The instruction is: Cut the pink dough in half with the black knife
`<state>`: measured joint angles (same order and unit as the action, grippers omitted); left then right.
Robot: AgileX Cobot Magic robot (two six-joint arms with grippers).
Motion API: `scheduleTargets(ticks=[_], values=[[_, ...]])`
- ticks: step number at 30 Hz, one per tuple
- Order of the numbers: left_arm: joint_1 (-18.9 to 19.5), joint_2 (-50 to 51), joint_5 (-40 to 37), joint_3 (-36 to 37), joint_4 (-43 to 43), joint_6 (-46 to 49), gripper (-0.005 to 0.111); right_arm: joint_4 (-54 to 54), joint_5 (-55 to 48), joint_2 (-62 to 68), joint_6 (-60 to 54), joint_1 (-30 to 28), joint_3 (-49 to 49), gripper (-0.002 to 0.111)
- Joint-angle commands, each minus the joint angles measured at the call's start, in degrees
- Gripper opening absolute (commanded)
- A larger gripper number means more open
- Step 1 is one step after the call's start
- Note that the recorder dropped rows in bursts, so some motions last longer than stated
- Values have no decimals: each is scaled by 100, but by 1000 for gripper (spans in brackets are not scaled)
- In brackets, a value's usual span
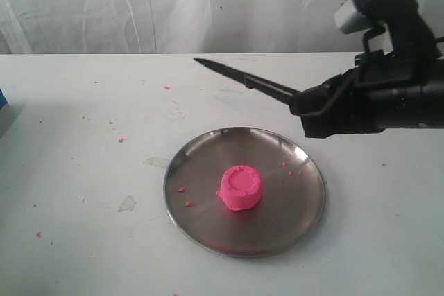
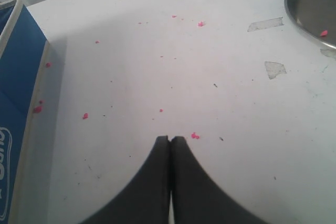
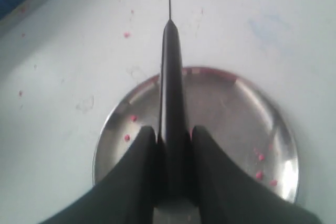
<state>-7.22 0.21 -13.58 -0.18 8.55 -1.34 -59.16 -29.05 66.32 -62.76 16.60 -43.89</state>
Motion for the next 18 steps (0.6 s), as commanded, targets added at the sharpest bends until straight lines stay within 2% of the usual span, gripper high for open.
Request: scheduleTargets(ticks=[1,6,10,12,18], values=[[24,-21,9,18,-10,-12,0,-31,336,-506,16,5,197,0],[24,-21,-17,18,88,134,0,-31,746,-555,16,5,336,0],[24,-21,-61,18,1339,1264,0,-31,705,-555,-2,5,336,0],[24,-21,33,18,1805,1292,0,-31,718,-555,-68,5,336,0],[24,-21,48,18,1832,1292,0,-31,896,-555,-166,5,336,0]])
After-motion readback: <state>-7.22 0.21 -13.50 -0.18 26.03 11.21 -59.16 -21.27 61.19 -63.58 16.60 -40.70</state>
